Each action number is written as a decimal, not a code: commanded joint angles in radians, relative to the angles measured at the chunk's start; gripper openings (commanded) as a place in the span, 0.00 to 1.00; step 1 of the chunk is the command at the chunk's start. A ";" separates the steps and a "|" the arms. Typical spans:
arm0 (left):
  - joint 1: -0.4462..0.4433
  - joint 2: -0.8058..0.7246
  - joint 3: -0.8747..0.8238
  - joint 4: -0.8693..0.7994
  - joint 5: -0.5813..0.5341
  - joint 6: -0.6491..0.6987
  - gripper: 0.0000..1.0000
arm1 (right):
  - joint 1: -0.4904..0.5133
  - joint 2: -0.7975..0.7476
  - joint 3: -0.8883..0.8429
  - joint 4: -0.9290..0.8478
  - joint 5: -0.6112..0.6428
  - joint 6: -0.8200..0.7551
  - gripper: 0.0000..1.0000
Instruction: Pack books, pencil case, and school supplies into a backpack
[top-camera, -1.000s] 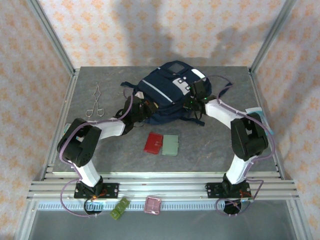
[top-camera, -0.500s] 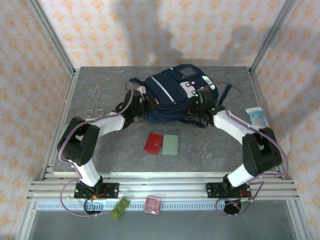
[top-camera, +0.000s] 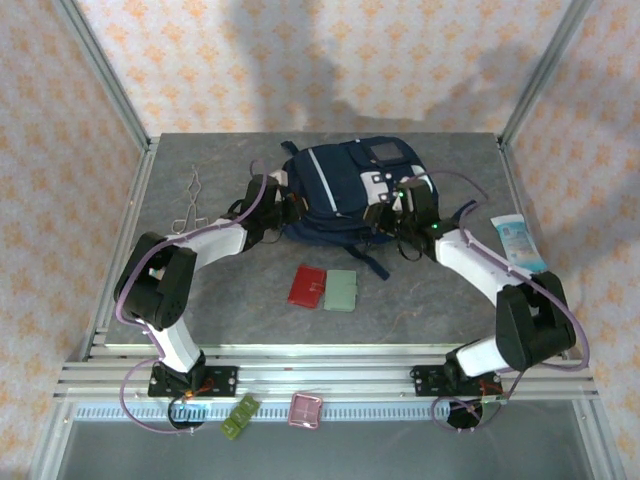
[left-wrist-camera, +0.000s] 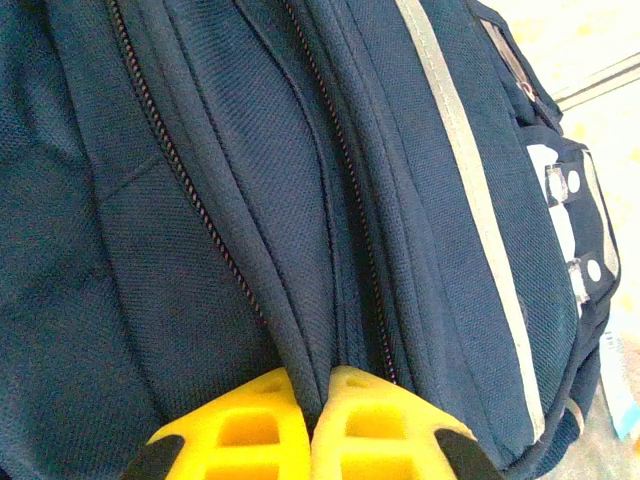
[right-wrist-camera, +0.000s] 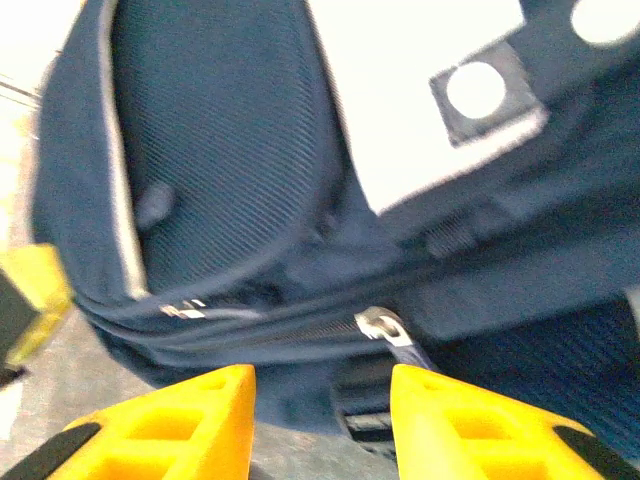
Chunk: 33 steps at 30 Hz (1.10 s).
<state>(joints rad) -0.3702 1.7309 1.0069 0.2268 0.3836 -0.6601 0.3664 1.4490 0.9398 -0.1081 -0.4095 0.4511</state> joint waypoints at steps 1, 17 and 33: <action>0.020 0.004 0.007 0.025 -0.074 0.041 0.00 | -0.017 0.084 0.091 0.022 -0.094 0.058 0.40; 0.020 -0.004 0.015 0.009 -0.072 0.057 0.00 | -0.039 0.348 0.289 0.000 -0.132 0.166 0.41; -0.044 -0.221 -0.070 0.018 -0.182 0.017 0.41 | -0.045 0.247 0.339 0.099 -0.226 0.311 0.00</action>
<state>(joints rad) -0.3744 1.5913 0.9558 0.2081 0.2741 -0.6380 0.3233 1.7908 1.2545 -0.1310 -0.5926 0.6888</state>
